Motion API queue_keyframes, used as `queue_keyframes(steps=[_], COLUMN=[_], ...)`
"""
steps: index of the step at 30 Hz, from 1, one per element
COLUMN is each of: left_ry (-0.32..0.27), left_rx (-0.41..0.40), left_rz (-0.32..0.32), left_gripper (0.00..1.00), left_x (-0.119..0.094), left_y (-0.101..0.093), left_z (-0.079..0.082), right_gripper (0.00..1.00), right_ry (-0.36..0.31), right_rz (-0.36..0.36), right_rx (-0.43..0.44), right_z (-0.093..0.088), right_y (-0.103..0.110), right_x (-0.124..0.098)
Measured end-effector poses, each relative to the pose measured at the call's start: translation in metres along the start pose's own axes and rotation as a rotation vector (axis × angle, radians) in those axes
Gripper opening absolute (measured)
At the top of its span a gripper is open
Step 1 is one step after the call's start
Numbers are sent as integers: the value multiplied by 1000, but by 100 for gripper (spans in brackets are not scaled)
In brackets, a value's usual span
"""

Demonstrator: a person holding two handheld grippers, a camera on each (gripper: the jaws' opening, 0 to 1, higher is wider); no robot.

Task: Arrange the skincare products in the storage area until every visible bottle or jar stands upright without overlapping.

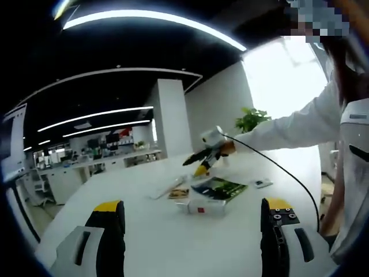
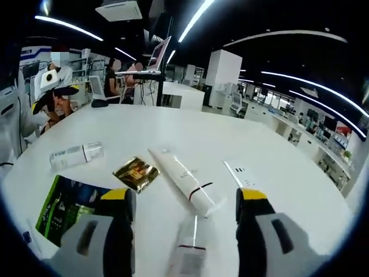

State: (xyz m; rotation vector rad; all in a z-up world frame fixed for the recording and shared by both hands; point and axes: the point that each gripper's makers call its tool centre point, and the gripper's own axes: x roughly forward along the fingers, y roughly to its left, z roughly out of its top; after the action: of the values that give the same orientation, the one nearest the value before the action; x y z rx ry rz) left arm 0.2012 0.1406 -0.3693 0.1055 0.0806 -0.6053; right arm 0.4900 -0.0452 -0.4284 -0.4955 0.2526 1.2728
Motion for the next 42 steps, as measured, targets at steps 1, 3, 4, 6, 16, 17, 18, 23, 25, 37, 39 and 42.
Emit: queue_keyframes(steps=[1,3,4,6,16,17,18,23,25,37,39,42], left_ry=[-4,-6,-2,4,14,15,17,20,22,38,40,37], left_rx=[-5,-9,-5,-4,-10,-11,-13,-12,-12,-21,-22,-23], left_rz=[-2,2,7,11,17,16,16,25,30,34,36,37], left_gripper=[100,100,100,100,100,100,100,100,100,100,100,100], left_x=[0,0,0,0,6,7,7,7,7,11,11,11], left_y=[0,1,2,3,6,6,6,9,10,15,16,17], left_z=[1,1,0,-2,-6,-6,-7,-7,-8,-14,-15,-14], right_gripper=[71,72,71,71,64,63,63,61,61,54,52,49], right_ry=[5,8,5,4,49,55,55,71,82,101,111,116], right_rz=[6,13,13,16,47,52,56,67,67,95,102,105], right_rx=[1,6,5,7,-5,-8,-2,2,-2,-17,-16,-18], right_z=[-1,-2,-3,-4,-12,-12,-12,-16,-19,-24,-25,-26], right_y=[0,0,0,-2,-12,-14,-15,-19,-20,-23,-23,-23], right_x=[1,3,4,7,16,17,18,24,26,35,36,36])
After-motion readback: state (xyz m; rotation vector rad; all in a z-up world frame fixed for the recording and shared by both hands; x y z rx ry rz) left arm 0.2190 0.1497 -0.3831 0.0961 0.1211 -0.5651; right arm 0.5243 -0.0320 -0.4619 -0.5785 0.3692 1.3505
